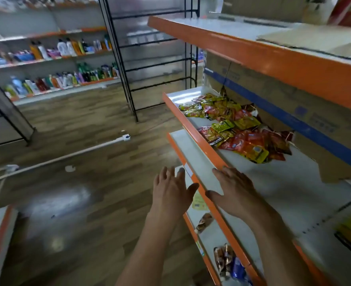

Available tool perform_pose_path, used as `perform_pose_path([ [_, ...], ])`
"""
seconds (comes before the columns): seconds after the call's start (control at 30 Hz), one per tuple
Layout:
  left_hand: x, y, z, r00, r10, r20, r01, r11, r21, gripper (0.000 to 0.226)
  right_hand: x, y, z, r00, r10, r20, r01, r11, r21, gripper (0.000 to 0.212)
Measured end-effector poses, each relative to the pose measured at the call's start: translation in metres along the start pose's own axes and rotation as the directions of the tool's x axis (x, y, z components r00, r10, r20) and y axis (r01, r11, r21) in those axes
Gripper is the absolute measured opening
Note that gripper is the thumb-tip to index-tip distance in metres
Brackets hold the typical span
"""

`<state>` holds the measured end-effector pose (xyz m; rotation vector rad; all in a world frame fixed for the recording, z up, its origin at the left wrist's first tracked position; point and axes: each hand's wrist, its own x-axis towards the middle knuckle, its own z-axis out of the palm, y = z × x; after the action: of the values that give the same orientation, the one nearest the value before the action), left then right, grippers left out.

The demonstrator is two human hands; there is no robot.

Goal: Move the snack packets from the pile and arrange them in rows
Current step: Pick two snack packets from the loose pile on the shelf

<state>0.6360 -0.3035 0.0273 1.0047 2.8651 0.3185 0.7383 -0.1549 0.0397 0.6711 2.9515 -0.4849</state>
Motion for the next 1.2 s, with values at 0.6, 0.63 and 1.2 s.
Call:
perform_pose_path([
  [0.6,0.218,0.001,0.037,0.889,0.410,0.202,-0.413,0.910,-0.028,0.065,0.134,0.057,-0.005,0.847,0.517,-0.122,-0.508,0.856,0.100,0.067],
  [0.63,0.231,0.000,0.039,0.879,0.437,0.189,-0.437,0.898,-0.043,0.063,0.139,0.057,-0.004,0.814,0.559,-0.156,-0.548,0.829,0.110,0.068],
  [1.2,0.355,0.015,0.049,0.889,0.422,0.180,-0.413,0.907,-0.088,0.042,0.176,0.069,0.029,0.386,0.858,-0.339,-0.828,0.484,0.282,0.066],
])
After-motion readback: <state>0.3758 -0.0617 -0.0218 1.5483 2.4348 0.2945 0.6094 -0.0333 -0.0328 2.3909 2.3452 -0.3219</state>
